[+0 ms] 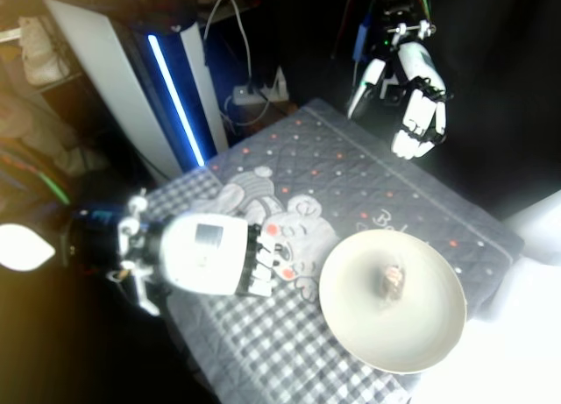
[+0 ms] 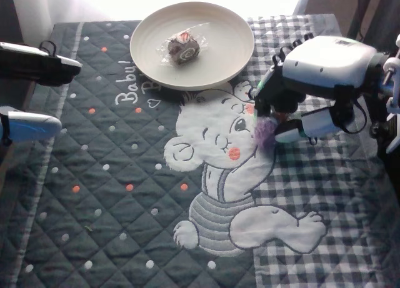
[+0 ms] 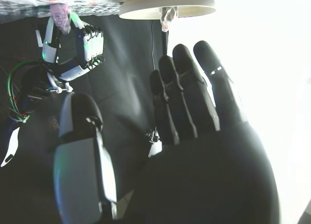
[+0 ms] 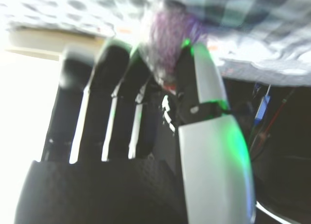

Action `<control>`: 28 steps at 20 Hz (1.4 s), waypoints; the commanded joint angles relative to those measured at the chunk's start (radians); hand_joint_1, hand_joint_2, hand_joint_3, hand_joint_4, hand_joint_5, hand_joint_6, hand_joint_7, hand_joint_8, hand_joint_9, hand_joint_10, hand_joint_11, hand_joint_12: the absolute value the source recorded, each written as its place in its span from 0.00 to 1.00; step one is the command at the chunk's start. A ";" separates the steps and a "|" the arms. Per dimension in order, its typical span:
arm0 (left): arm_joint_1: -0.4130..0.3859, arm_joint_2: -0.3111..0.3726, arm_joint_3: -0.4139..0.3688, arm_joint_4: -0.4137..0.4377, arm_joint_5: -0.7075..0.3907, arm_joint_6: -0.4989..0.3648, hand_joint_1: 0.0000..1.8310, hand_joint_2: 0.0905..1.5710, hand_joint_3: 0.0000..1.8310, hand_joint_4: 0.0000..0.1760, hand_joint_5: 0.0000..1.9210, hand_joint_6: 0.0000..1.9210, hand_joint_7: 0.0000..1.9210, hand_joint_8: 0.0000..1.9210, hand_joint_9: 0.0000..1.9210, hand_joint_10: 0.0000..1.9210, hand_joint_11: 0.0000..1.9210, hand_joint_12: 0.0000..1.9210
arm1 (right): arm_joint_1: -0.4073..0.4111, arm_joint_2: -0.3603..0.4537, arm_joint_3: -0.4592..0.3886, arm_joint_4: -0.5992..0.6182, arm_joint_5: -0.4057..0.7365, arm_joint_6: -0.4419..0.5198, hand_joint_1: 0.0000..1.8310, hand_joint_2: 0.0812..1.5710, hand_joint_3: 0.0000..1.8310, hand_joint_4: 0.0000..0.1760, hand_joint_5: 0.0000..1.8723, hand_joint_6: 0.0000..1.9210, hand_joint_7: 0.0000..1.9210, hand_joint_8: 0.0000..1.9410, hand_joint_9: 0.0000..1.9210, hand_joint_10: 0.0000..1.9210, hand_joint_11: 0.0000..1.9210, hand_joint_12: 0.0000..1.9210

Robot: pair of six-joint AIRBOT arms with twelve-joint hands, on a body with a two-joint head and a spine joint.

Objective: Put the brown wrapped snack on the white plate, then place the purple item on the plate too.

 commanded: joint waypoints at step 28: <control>-0.027 -0.034 0.022 -0.027 -0.206 -0.059 0.46 0.58 0.00 0.00 0.37 0.00 0.40 0.00 0.38 0.00 0.13 0.51 | 0.263 -0.179 0.189 0.212 0.154 -0.064 0.36 0.48 0.00 1.00 0.00 0.00 0.00 0.00 0.00 0.00 0.00 0.11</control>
